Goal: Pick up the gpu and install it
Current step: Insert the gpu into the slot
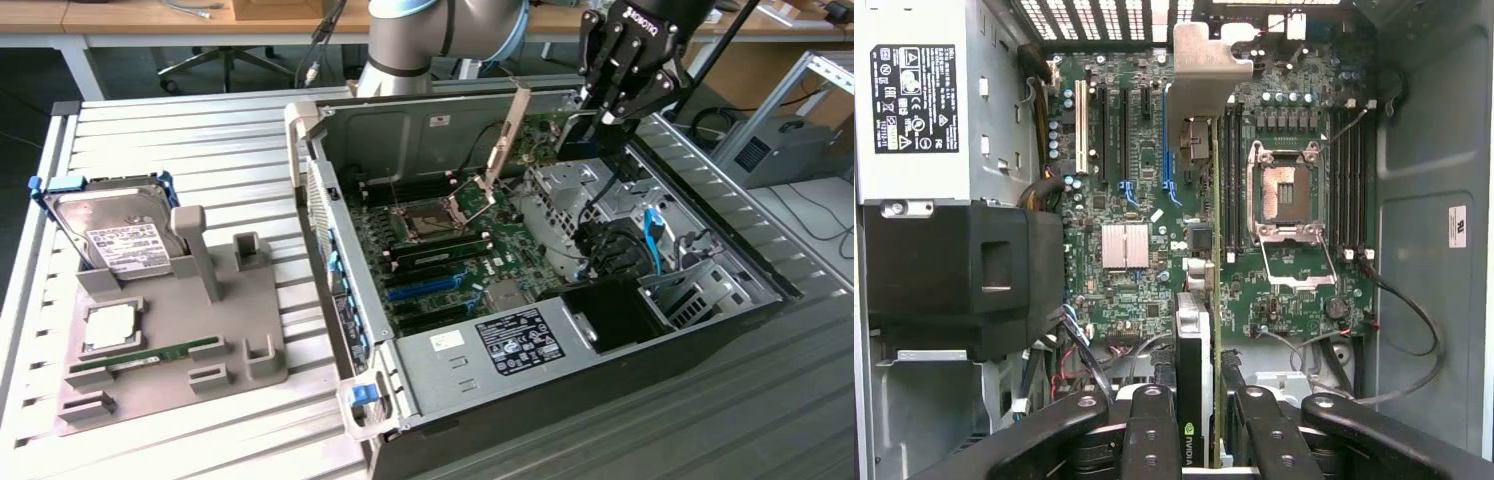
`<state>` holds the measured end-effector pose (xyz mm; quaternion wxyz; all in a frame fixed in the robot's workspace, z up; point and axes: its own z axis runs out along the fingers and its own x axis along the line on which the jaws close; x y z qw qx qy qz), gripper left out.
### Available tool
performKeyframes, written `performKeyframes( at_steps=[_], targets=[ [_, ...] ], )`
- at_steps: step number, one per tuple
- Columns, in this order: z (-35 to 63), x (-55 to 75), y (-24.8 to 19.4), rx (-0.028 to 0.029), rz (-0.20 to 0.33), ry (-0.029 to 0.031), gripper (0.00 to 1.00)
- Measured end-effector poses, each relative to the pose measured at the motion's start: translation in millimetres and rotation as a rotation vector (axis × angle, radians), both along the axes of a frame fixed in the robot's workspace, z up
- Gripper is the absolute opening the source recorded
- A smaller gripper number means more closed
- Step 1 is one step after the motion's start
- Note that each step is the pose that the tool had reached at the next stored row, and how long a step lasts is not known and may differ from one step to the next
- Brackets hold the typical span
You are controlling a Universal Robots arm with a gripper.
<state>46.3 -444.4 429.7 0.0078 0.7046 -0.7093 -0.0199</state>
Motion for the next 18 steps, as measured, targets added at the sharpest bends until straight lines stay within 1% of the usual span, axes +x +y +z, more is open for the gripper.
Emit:
performKeyframes(
  at_steps=[3, 10, 18],
  targets=[
    [0.0, -2.4, 0.1, 0.0, -0.004, 0.0, 0.27],
    [0.0, -13.7, 0.1, 0.0, -0.036, 0.0, 0.27],
    [-0.1, -28.2, 0.1, 0.0001, -0.05, 0.0, 0.27]
  ],
)
